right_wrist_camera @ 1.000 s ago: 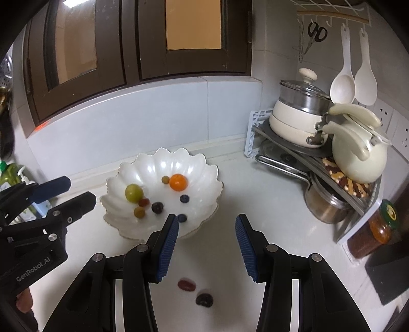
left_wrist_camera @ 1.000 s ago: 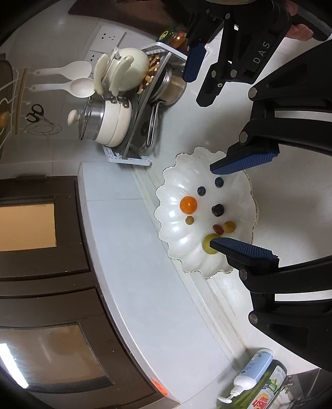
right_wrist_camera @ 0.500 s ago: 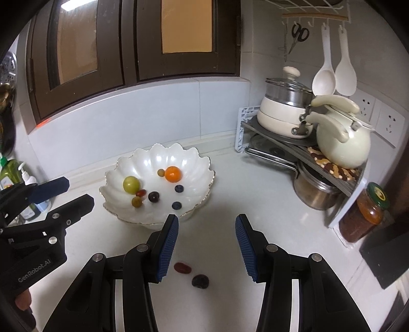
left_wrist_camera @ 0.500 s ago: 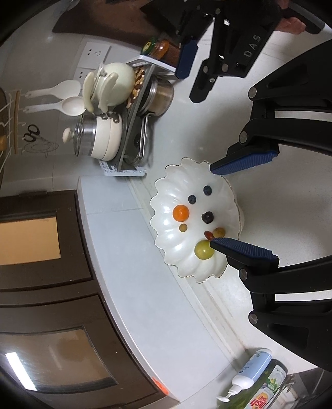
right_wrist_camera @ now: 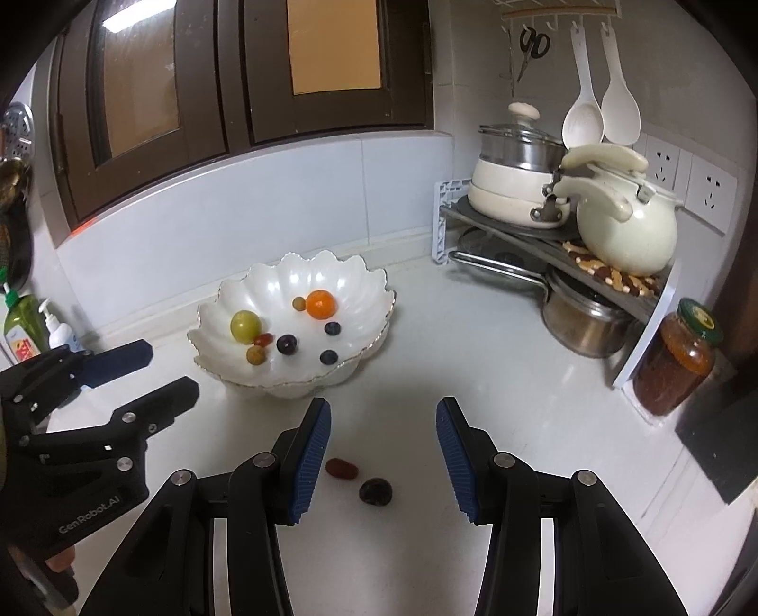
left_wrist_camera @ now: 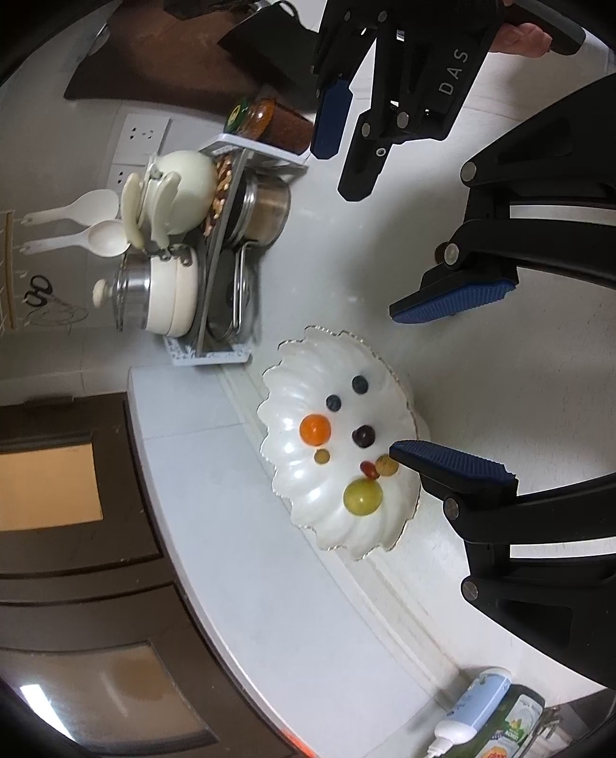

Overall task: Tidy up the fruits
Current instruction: 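Withdraw both tools from the bowl toward the last fruits on the counter, then grasp the dark red oval fruit with the left tool while the right tool grasps the last plum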

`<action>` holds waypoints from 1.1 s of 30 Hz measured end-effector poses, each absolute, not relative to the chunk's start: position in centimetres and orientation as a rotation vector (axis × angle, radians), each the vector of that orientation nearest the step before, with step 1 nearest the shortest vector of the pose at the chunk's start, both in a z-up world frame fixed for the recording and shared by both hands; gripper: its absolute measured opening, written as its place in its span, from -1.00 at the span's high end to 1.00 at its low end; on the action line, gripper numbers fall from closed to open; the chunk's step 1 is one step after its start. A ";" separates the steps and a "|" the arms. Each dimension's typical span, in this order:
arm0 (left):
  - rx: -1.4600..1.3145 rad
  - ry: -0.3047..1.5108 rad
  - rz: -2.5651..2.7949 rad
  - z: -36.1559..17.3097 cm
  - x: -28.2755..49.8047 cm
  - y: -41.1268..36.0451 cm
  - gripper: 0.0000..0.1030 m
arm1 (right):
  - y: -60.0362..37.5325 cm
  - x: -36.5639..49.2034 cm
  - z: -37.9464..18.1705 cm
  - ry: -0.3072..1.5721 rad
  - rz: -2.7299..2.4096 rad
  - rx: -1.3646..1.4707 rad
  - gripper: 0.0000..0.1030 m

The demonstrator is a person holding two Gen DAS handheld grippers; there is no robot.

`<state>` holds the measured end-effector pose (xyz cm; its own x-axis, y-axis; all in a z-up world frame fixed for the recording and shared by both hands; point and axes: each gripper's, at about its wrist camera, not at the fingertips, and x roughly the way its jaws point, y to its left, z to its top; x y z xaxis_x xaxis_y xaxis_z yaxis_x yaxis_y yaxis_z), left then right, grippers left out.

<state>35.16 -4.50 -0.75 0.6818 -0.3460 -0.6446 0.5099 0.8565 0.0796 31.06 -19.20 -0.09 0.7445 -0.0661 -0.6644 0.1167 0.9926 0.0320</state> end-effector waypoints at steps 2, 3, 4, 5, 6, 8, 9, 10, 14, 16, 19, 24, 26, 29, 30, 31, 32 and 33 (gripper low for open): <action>0.273 0.664 -0.495 -1.2 35.1 -4.7 0.02 | -19.3 30.9 -0.6 0.725 -0.102 0.080 0.07; 0.278 0.661 -0.500 -1.4 35.1 -4.7 0.02 | -19.2 30.9 -0.8 0.728 -0.103 0.079 0.07; 0.288 0.661 -0.504 -1.7 35.1 -4.8 0.02 | -19.2 30.8 -1.1 0.729 -0.107 0.080 0.07; 0.295 0.663 -0.508 -1.9 35.2 -4.9 0.02 | -19.3 30.8 -1.3 0.728 -0.108 0.082 0.07; 0.297 0.665 -0.512 -2.1 35.2 -4.9 0.02 | -19.2 30.8 -1.5 0.731 -0.108 0.083 0.07; 0.303 0.671 -0.532 -2.6 35.4 -5.0 0.02 | -19.0 30.7 -2.0 0.735 -0.110 0.085 0.07; 0.307 0.674 -0.536 -2.8 35.4 -5.0 0.02 | -18.9 30.7 -2.2 0.738 -0.110 0.088 0.07; 0.310 0.679 -0.544 -3.2 35.5 -5.0 0.02 | -18.9 30.7 -2.5 0.742 -0.111 0.089 0.07; 0.326 0.692 -0.579 -4.5 35.8 -5.1 0.02 | -18.6 30.8 -3.8 0.760 -0.116 0.087 0.07; 0.342 0.700 -0.596 -5.3 36.0 -5.3 0.02 | -18.5 30.8 -4.3 0.771 -0.117 0.087 0.07; 0.353 0.702 -0.623 -6.1 36.1 -5.5 0.02 | -18.3 31.0 -5.3 0.787 -0.121 0.092 0.07; 0.370 0.687 -0.672 -7.3 36.4 -5.7 0.02 | -18.4 31.1 -6.8 0.805 -0.132 0.120 0.07; 0.383 0.680 -0.701 -7.9 36.5 -5.8 0.02 | -18.4 31.1 -7.4 0.812 -0.138 0.126 0.07; 0.410 0.669 -0.745 -8.7 36.5 -6.1 0.03 | -18.3 31.1 -8.0 0.811 -0.143 0.135 0.07; 0.422 0.666 -0.759 -9.0 36.5 -6.1 0.03 | -18.3 31.2 -8.1 0.810 -0.146 0.136 0.07; 0.435 0.663 -0.771 -9.2 36.5 -6.2 0.03 | -18.2 31.2 -8.3 0.806 -0.149 0.139 0.07; 0.457 0.655 -0.786 -9.6 36.4 -6.4 0.03 | -18.1 31.2 -8.3 0.804 -0.149 0.140 0.07; 0.472 0.650 -0.798 -9.8 36.4 -6.5 0.03 | -18.1 31.1 -8.4 0.797 -0.156 0.143 0.07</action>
<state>36.41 -6.51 -9.79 0.5246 -0.5007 -0.6885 0.7759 0.6140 0.1447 31.11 -18.09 -8.41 0.6887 -0.0854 -0.7200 0.1933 0.9787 0.0687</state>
